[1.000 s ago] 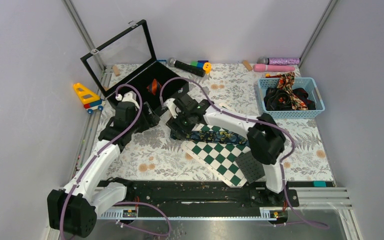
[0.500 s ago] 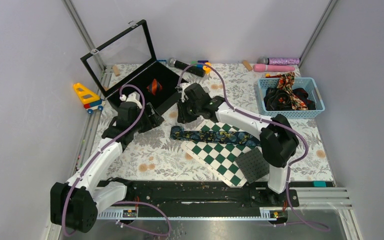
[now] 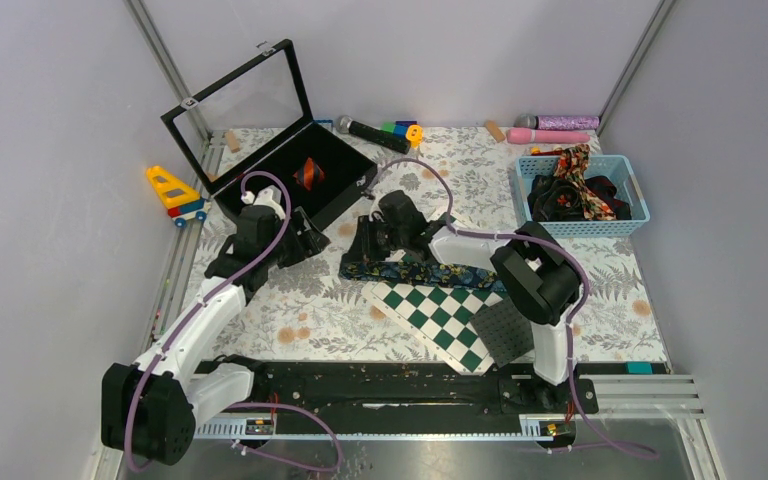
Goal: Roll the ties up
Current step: Roll the tie at the center of the board.
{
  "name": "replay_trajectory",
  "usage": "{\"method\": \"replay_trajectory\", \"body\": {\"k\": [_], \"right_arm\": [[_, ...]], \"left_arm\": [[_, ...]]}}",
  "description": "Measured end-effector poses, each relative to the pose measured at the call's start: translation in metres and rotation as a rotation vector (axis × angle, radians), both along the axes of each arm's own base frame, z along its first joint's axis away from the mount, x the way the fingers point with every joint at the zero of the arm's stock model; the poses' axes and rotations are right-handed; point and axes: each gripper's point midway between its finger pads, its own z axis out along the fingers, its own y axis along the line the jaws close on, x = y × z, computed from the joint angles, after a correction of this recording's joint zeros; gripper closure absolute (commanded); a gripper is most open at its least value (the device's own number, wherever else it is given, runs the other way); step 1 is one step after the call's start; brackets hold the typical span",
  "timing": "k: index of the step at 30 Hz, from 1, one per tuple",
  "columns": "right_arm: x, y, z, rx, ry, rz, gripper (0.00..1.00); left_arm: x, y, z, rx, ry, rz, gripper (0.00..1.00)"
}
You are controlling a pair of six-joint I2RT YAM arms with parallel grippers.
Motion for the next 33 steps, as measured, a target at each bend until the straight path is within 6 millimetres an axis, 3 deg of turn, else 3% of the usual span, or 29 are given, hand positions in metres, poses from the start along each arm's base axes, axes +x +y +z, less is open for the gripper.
{"method": "replay_trajectory", "body": {"k": [9,19,33], "right_arm": [[0.025,0.016,0.021,0.315,0.094,-0.078,0.86],[0.022,0.017,-0.007,0.334,0.19,-0.106,0.88],[0.021,0.005,-0.032,0.246,0.216,-0.158,0.89]], "left_arm": [[0.0,-0.001,0.0,-0.004,0.0,-0.005,0.32],[0.0,-0.001,-0.003,-0.002,0.01,-0.006,0.32],[-0.001,-0.001,-0.006,-0.001,0.017,-0.006,0.32]]}}
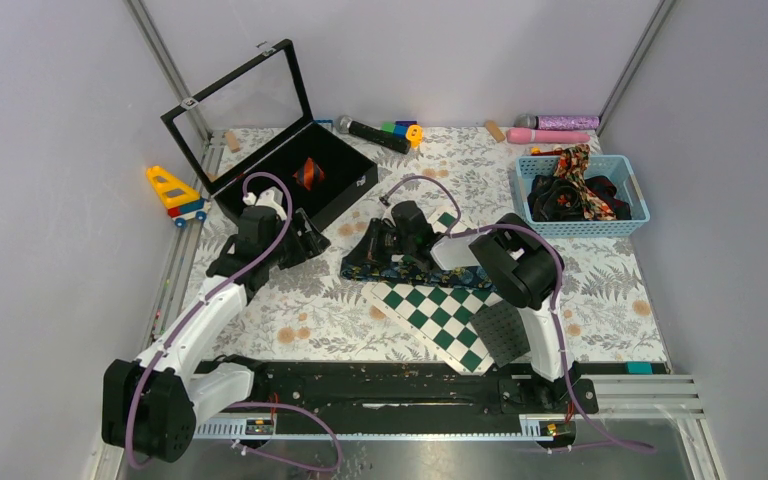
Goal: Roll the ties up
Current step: Roll the tie at the center of the board.
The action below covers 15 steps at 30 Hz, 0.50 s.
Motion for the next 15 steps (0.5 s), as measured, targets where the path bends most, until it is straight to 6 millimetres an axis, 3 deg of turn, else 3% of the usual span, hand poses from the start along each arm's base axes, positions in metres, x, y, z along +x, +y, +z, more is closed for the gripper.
{"method": "replay_trajectory", "body": {"k": [7,15], "right_arm": [[0.003,-0.005,-0.005,-0.037,-0.004,-0.024,0.88],[0.0,-0.012,0.004,-0.085,-0.031,-0.008,0.76]], "left_arm": [[0.001,-0.001,-0.003,0.001,0.008,-0.001,0.32],[0.004,-0.005,-0.001,-0.017,-0.01,-0.018,0.31]]}}
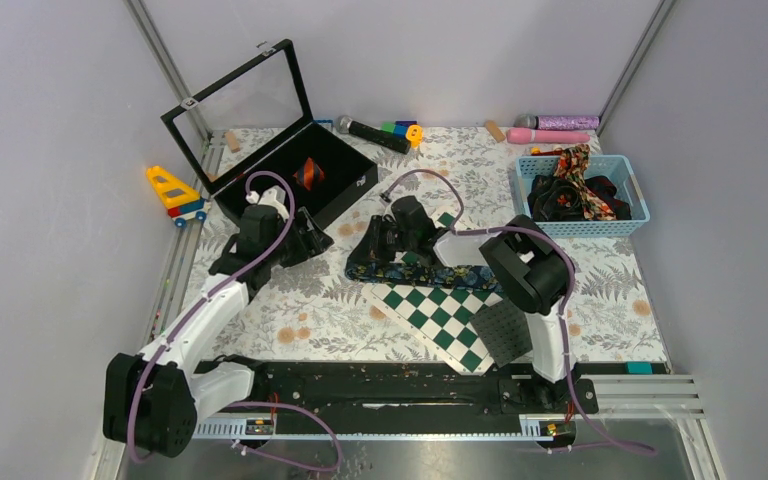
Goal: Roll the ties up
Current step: Roll the tie at the center of the board.
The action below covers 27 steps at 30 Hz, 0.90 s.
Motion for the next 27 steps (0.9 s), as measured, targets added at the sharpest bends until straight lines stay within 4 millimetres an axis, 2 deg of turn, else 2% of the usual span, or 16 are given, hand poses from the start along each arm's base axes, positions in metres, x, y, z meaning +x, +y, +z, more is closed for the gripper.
{"method": "replay_trajectory", "body": {"k": [3,7,11,15,17,21,27], "right_arm": [[0.0,0.002,0.011,0.003,-0.017,0.018,0.71],[0.001,0.004,0.043,0.037,-0.067,0.04,0.65],[-0.001,-0.002,0.08,0.044,-0.124,0.03,0.68],[-0.002,-0.017,0.098,-0.009,-0.16,-0.004,0.72],[-0.003,-0.025,0.096,-0.051,-0.159,-0.018,0.73],[-0.009,-0.038,0.074,-0.139,-0.119,-0.026,0.73],[-0.015,-0.043,0.043,-0.202,-0.053,-0.011,0.74]], "left_arm": [[0.001,-0.003,-0.001,-0.013,-0.003,-0.011,0.31],[0.004,-0.007,-0.004,-0.035,-0.002,-0.017,0.31],[0.008,-0.012,-0.009,-0.064,-0.001,-0.017,0.31],[0.012,-0.02,-0.023,-0.116,0.016,-0.021,0.3],[0.013,-0.024,-0.032,-0.141,0.03,-0.023,0.27],[0.013,-0.03,-0.044,-0.18,0.039,-0.024,0.26],[0.017,-0.036,-0.052,-0.22,0.027,-0.031,0.26]]}}
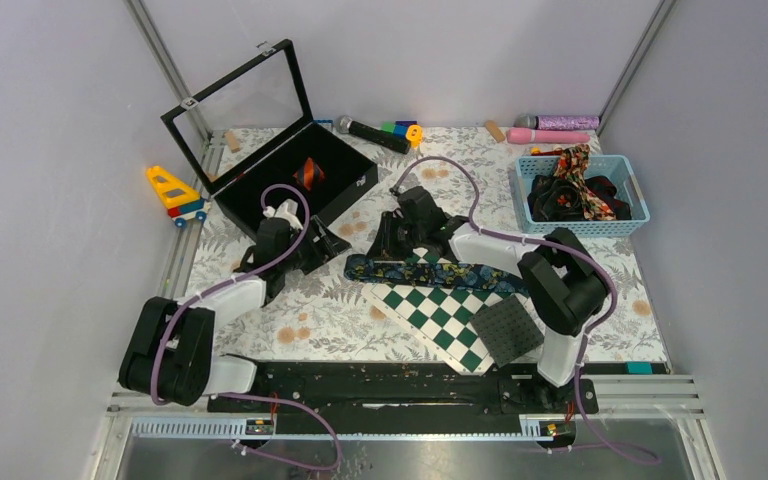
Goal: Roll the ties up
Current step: Roll the tie at the center of the board.
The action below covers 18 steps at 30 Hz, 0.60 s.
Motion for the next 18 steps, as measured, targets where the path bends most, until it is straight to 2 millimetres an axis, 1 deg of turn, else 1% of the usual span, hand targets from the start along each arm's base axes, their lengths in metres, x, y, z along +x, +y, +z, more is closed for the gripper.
{"method": "replay_trajectory", "body": {"k": [3,10,14,18], "right_arm": [[-0.002,-0.001,-0.014,-0.024,0.029,0.002,0.74],[-0.006,-0.002,-0.033,-0.047,0.07,0.013,0.75],[-0.007,-0.002,-0.037,-0.053,0.077,0.013,0.75],[-0.007,-0.003,-0.041,-0.058,0.083,0.013,0.75]], "left_arm": [[-0.001,-0.002,-0.004,-0.017,-0.008,-0.004,0.27],[-0.008,-0.004,-0.02,-0.031,0.004,-0.017,0.26],[-0.009,-0.006,-0.026,-0.037,0.006,-0.023,0.27],[-0.007,-0.01,-0.027,-0.05,-0.002,-0.035,0.27]]}}
